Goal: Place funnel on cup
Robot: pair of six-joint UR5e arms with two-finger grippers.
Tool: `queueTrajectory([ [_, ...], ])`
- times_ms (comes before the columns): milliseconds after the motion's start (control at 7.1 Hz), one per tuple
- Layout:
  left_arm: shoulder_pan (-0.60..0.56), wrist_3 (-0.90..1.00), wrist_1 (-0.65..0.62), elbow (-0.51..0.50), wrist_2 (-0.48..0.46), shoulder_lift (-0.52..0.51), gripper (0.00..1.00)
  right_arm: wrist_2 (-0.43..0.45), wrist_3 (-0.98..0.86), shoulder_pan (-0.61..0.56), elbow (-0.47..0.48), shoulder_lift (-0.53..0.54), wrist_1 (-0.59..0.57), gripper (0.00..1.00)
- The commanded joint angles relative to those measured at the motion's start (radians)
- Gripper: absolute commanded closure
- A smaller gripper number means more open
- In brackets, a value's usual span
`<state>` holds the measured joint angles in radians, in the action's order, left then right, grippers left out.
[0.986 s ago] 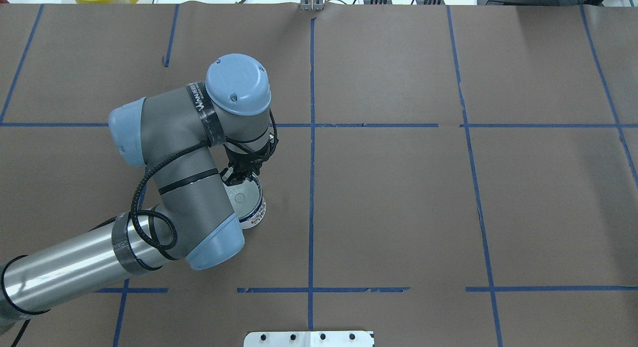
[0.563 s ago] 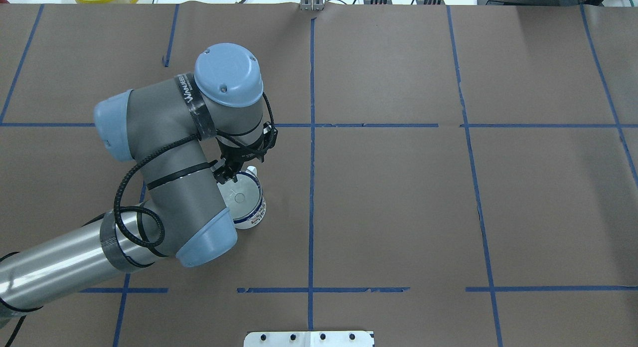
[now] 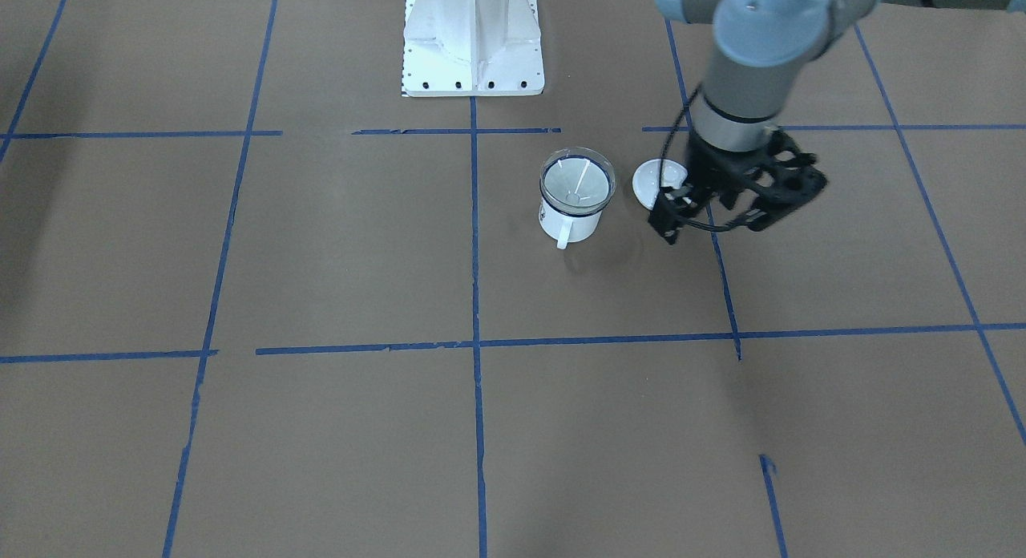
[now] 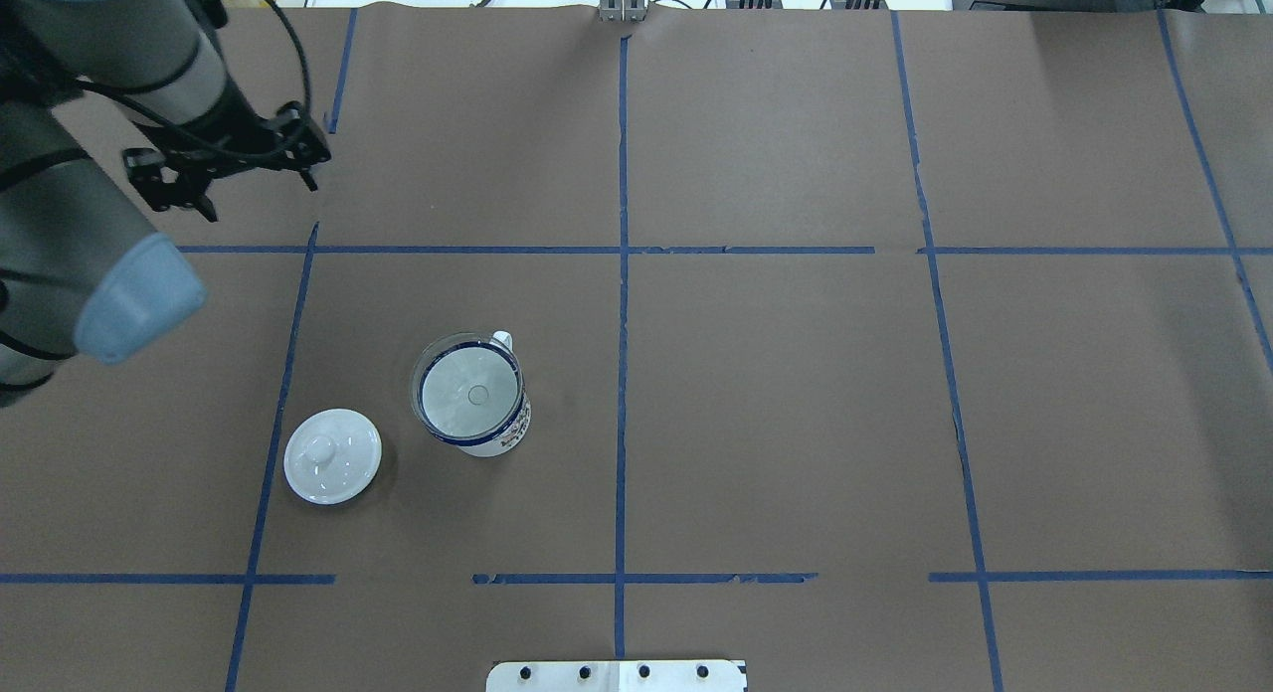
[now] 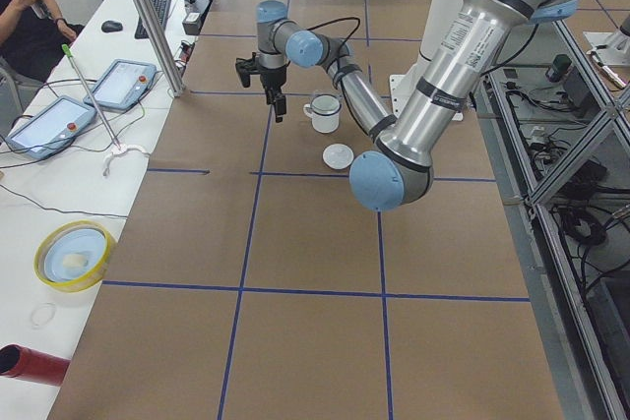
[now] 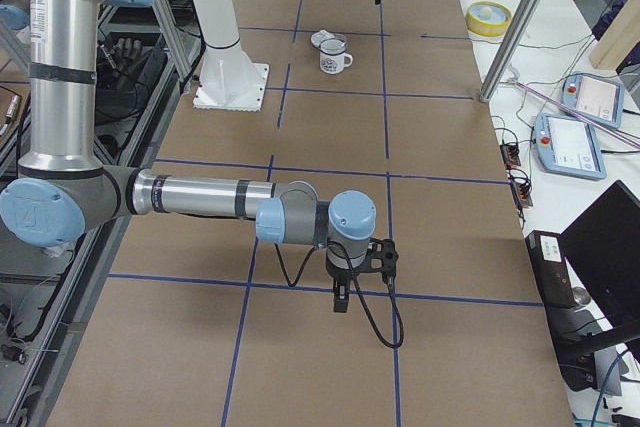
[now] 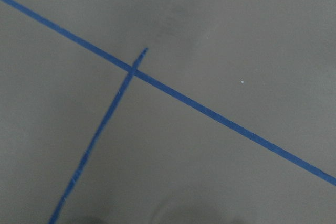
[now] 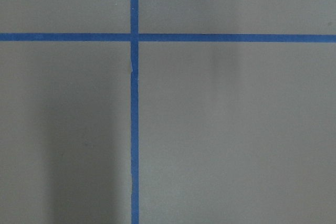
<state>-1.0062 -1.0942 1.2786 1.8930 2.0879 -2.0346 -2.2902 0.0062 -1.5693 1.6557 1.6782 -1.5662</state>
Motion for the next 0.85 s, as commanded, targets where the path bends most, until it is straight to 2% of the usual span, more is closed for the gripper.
queueTrajectory([
  [0, -0.254, 0.483, 0.062, -0.027, 0.151, 0.192, 0.0, 0.0, 0.0, 0.0, -0.001, 0.0, 0.0, 0.0],
  [141, -0.352, 0.692, 0.067, -0.034, 0.164, 0.276, 0.0, 0.0, 0.0, 0.0, -0.001, 0.0, 0.0, 0.0],
  [423, -0.551, 1.126, 0.085, -0.217, 0.173, 0.344, 0.0, 0.0, 0.0, 0.0, -0.001, 0.0, 0.0, 0.0],
  [704, -0.729, 1.334, 0.151, -0.38, 0.19, 0.364, 0.0, 0.0, 0.0, 0.0, -0.001, 0.0, 0.0, 0.0],
])
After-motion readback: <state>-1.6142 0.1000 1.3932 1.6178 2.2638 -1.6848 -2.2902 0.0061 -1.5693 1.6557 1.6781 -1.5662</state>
